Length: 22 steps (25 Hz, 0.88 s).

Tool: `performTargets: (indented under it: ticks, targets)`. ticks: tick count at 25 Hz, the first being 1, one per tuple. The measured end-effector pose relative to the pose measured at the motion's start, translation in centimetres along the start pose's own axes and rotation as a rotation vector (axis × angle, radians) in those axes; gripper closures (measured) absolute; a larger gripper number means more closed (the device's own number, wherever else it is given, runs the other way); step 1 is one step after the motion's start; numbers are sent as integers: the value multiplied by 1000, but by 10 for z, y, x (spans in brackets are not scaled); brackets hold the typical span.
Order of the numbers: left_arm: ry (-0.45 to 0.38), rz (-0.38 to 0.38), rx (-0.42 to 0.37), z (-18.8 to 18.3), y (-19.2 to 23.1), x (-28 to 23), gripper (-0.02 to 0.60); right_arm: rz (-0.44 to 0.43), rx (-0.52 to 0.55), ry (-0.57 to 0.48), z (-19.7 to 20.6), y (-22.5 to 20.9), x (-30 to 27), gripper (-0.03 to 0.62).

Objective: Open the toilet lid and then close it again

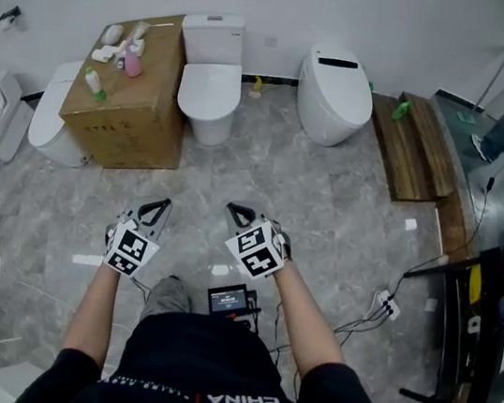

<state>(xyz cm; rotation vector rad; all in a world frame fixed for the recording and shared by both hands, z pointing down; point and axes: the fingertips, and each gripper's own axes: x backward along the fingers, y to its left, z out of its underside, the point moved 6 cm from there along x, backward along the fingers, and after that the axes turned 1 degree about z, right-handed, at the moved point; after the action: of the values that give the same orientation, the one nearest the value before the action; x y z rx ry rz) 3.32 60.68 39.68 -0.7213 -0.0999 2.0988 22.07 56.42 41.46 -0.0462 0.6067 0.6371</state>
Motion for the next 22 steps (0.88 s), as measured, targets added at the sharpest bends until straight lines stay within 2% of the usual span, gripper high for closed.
performTargets:
  ticks: [4,7,11,17,22]
  targets:
    - [2,11,16,11,29,-26,572,-7,-12,23,-7,-17,-32,582]
    - [1,31,18,27,64,-50,572,24,-16,34,-15,-33,-68,582]
    - [4,60,-7,43,123,-87,572,103,-20,40,-47,-65,-119,582]
    - [-18,145,-45,50,199,-132,572,136,-63,79,-94,-104,-185,581]
    - [-32,183,-54,54,248,-168,572,158,-98,100,-111,-128,-221,581]
